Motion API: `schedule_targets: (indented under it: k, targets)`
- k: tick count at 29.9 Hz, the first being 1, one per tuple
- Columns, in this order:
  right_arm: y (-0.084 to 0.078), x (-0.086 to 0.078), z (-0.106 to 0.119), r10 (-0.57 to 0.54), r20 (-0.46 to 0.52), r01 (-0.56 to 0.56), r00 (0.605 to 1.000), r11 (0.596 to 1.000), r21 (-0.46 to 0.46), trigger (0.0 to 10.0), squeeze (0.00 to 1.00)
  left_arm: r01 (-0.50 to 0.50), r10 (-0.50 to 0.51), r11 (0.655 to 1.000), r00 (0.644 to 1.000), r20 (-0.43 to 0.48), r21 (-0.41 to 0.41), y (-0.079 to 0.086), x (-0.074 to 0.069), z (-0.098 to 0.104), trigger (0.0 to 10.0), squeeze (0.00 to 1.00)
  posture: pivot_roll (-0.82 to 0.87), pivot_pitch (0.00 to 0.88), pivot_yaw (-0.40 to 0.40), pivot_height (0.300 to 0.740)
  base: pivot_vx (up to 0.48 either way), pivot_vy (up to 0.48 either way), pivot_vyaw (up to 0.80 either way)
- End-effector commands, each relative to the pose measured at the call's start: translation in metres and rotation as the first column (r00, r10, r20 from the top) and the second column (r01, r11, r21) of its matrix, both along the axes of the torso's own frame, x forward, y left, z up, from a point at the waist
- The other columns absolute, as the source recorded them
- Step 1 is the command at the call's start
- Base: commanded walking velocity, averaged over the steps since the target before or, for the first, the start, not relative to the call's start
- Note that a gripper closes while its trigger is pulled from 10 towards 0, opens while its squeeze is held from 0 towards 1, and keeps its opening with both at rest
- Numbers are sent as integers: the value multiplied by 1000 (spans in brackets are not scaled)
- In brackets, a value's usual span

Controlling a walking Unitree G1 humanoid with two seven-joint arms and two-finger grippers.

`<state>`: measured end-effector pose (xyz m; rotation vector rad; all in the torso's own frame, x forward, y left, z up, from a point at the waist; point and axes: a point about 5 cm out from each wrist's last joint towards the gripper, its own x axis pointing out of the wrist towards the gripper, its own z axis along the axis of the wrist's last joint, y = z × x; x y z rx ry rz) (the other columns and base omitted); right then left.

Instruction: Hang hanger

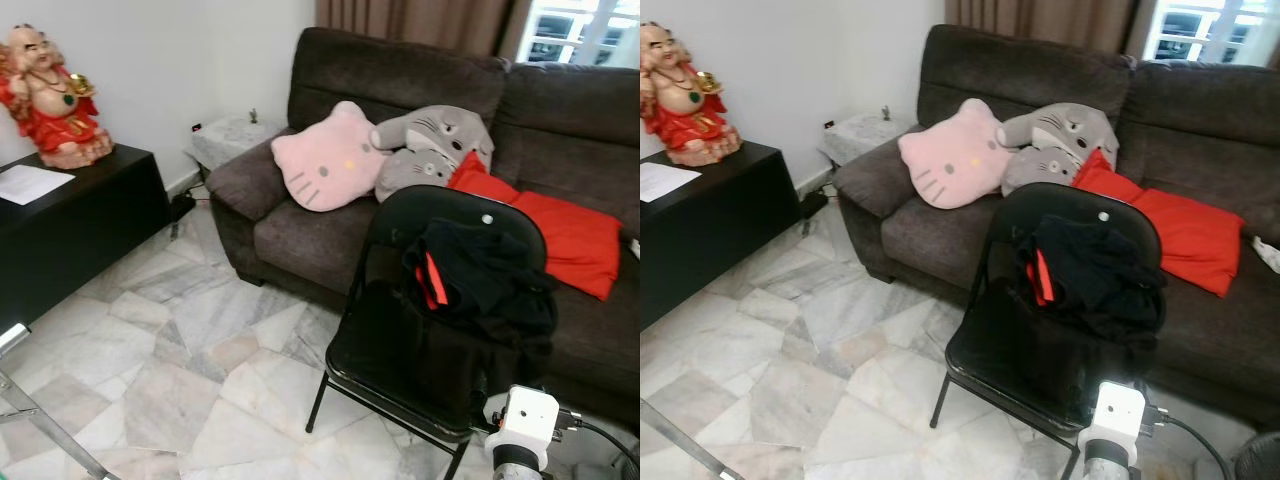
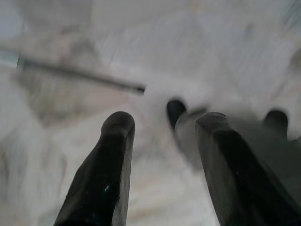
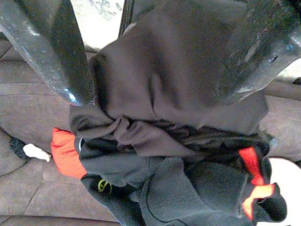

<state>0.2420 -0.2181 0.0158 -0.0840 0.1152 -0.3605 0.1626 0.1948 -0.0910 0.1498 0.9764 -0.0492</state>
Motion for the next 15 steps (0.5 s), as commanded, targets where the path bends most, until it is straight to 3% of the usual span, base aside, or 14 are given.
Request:
schedule_targets:
  k: [1,4,7,11,15]
  targets:
    - [-3,4,7,-7,21,7,1000,1000,-5,10000,0,10,-9,1000,1000,-28,28,0,-1,-1,10000,0,3,0,5,740,304,0,0]
    - [-4,5,8,-8,24,8,1000,1000,-6,10000,0,17,-16,1000,1000,-18,22,-9,8,1,10000,0,2,0,3,740,299,0,0]
    - [-4,7,10,-7,29,7,1000,1000,-8,10000,0,29,-29,1000,1000,-5,12,-29,21,5,10000,0,3,0,-3,740,301,0,0]
    - [-4,10,13,-4,40,5,999,1000,-11,10000,0,39,-39,999,998,41,-14,-60,52,19,10000,0,2,0,-6,740,142,0,0]
    - [-3,11,15,1,46,0,999,1000,-15,10000,0,37,-37,999,999,37,-11,-61,53,19,10000,0,2,0,-9,740,0,0,0]
